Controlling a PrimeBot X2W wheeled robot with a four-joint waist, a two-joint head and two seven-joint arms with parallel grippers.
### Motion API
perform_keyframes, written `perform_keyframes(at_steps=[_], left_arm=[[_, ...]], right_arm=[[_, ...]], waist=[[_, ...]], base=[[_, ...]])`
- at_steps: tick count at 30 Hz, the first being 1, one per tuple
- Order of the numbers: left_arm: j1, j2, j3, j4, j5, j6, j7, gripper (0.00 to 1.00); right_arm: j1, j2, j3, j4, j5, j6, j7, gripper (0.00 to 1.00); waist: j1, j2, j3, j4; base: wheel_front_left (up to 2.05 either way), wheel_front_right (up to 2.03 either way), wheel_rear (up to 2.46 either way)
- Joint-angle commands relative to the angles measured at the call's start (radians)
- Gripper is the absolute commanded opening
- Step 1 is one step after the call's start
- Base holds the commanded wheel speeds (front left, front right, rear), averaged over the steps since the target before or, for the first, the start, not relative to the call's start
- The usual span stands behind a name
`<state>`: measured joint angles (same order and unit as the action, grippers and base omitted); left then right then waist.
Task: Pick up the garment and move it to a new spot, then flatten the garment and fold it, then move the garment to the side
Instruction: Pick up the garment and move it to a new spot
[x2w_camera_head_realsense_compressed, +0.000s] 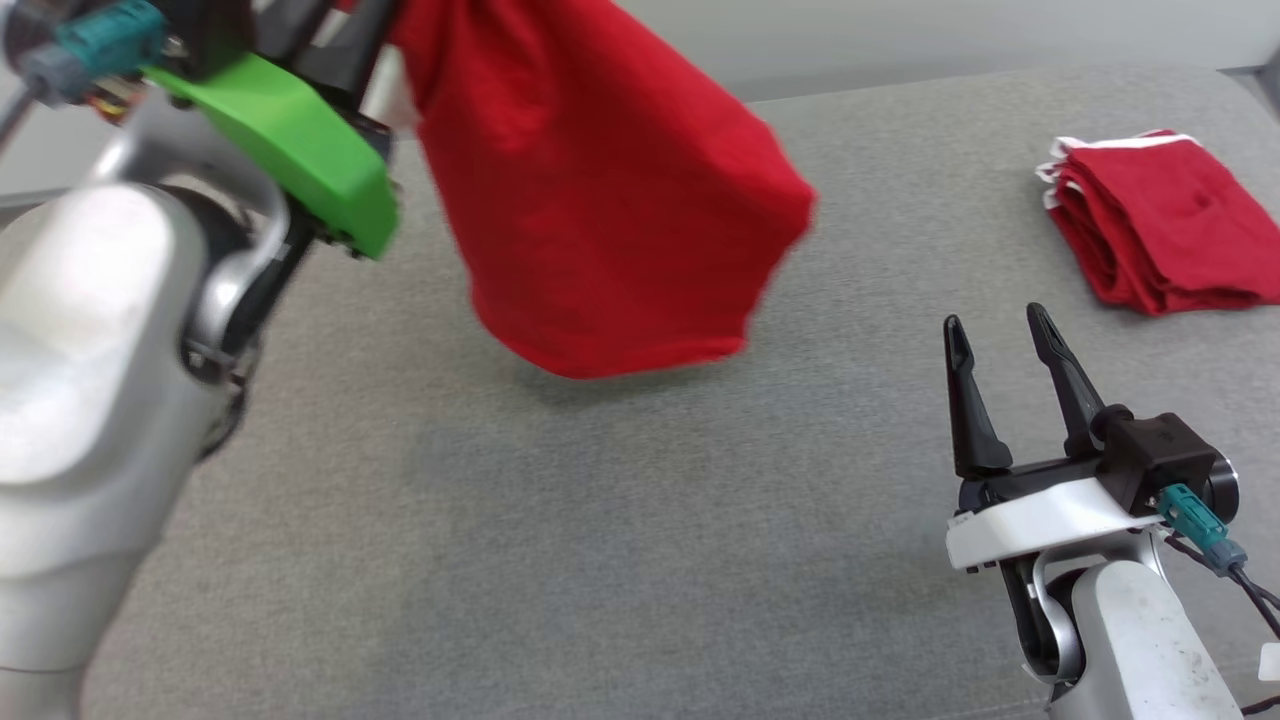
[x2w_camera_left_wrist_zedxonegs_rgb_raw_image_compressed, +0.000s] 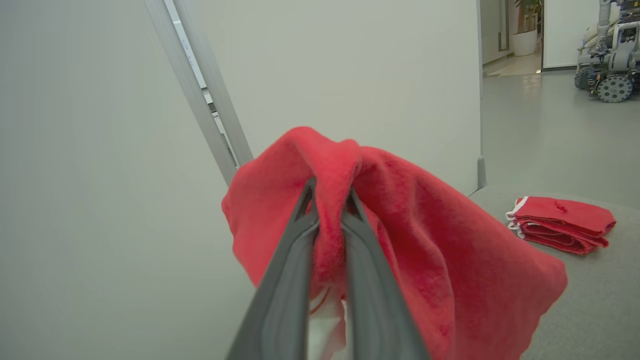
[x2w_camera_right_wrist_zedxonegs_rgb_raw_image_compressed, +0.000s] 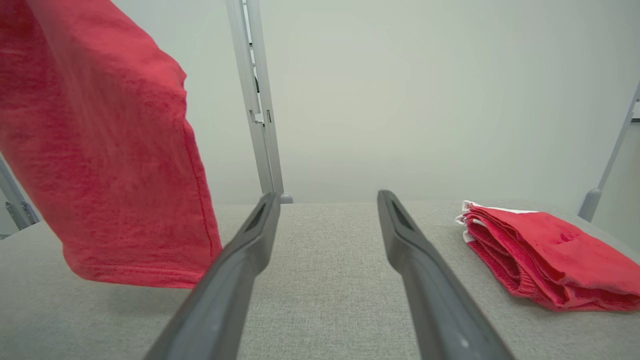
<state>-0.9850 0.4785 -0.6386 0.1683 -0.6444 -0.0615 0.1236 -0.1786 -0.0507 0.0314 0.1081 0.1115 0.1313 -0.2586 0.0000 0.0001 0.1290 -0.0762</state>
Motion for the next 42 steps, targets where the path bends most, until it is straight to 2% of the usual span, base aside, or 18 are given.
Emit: perform_keyframes(at_steps=[1,5,9,22,23,25,26,34,39,42], left_arm=[[0.025,-0.017,0.002,-0.028,-0.02,0.024,0.006,0.0],[0.078,-0.071,-0.016,-0.077,-0.032,0.082,0.018,0.0],[0.123,-0.095,-0.029,-0.018,-0.039,0.108,0.007,0.0],[0.166,-0.067,0.028,0.469,-0.015,0.136,-0.221,0.0],[0.163,-0.068,0.031,0.502,-0.012,0.136,-0.241,0.16],[0.161,-0.075,0.035,0.554,-0.013,0.133,-0.27,0.63],[0.16,-0.079,0.035,0.575,-0.014,0.128,-0.282,1.0],[0.154,-0.121,0.026,0.67,-0.005,0.08,-0.364,1.0],[0.192,-0.141,0.031,0.647,0.003,0.053,-0.386,1.0],[0.229,-0.149,0.062,0.603,-0.008,0.052,-0.389,1.0]], right_arm=[[0.012,0.0,-0.003,0.001,0.006,-0.001,-0.008,1.0],[-0.001,0.0,-0.002,-0.004,0.02,-0.001,-0.007,1.0],[-0.025,0.0,0.012,-0.009,0.034,-0.001,-0.007,1.0],[-0.076,0.0,0.029,-0.003,0.058,-0.001,-0.007,1.0],[-0.076,0.0,0.028,-0.002,0.057,-0.001,-0.007,1.0],[-0.075,0.0,0.025,-0.001,0.055,-0.001,-0.007,1.0],[-0.075,0.0,0.024,0.0,0.054,-0.001,-0.007,1.0],[-0.056,0.0,0.025,0.012,0.033,-0.001,-0.007,1.0],[-0.038,0.0,0.022,0.027,0.02,-0.001,-0.007,1.0],[-0.027,0.0,0.022,0.038,0.013,-0.001,-0.007,1.0]], waist=[[0.0,-0.0001,-0.018,-0.05],[0.0,-0.0001,0.018,-0.069],[0.0,-0.0001,0.06,-0.088],[0.0,-0.0001,0.169,-0.161],[0.0,-0.0001,0.17,-0.163],[0.0,-0.0001,0.171,-0.163],[0.0,-0.0001,0.17,-0.162],[0.0,-0.0001,0.128,-0.124],[0.0,-0.0001,0.08,-0.083],[0.0,-0.0001,0.048,-0.059]], base=[[0.0,0.0,0.0],[0.0,0.0,0.0],[0.0,0.0,0.0],[0.0,0.0,0.0],[0.0,0.0,0.0],[0.0,0.0,0.0],[0.0,0.0,0.0],[0.0,0.0,0.0],[0.0,0.0,0.0],[0.0,0.0,0.0]])
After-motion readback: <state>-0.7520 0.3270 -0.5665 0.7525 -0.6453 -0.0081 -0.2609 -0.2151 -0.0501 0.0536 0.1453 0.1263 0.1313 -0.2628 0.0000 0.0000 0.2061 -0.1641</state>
